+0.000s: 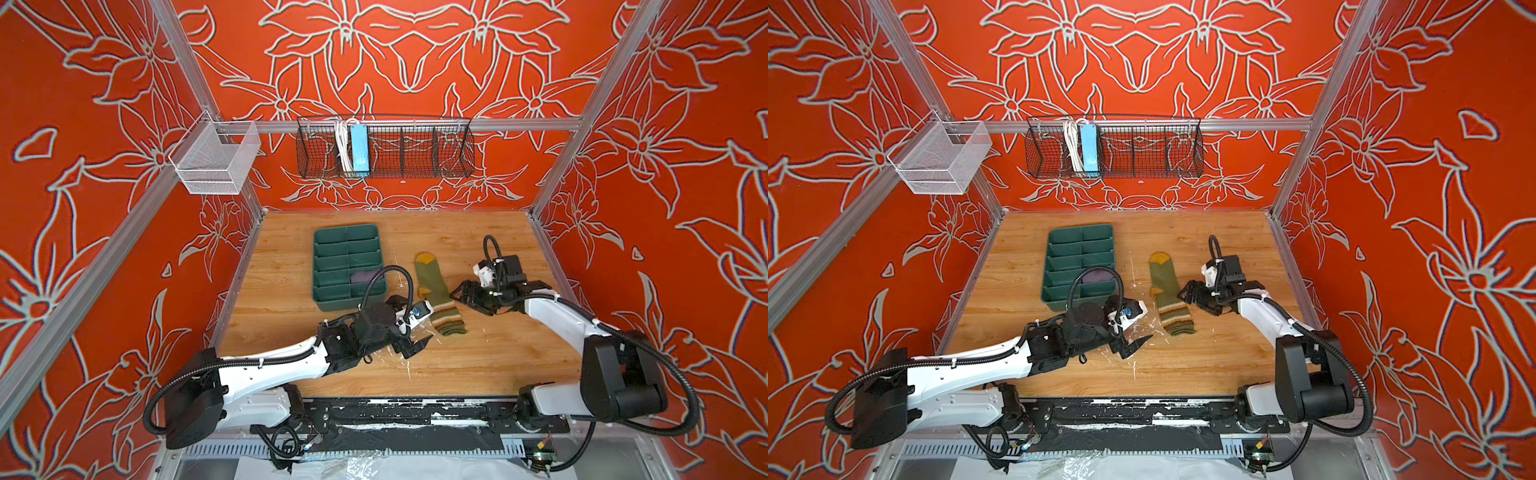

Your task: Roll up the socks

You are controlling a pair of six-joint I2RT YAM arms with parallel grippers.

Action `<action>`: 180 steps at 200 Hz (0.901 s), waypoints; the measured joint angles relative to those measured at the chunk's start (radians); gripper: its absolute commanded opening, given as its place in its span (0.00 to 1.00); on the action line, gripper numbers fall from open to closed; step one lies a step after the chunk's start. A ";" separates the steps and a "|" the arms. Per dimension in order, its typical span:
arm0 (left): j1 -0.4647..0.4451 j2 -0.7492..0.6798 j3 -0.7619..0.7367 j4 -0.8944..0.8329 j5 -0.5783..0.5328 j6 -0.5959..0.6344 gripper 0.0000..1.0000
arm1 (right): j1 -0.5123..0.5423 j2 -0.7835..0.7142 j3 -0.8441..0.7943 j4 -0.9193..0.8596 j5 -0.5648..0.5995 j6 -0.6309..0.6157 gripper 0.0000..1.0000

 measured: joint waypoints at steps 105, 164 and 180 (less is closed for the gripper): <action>0.000 -0.148 -0.064 -0.006 -0.083 -0.043 0.98 | 0.196 0.013 -0.141 0.060 0.003 0.063 0.46; 0.000 -0.148 -0.067 -0.018 -0.096 -0.022 0.97 | 0.312 -0.005 -0.163 0.110 0.038 0.133 0.47; 0.000 -0.149 -0.067 -0.019 -0.096 0.000 0.97 | 0.368 0.020 -0.142 0.124 0.039 0.160 0.53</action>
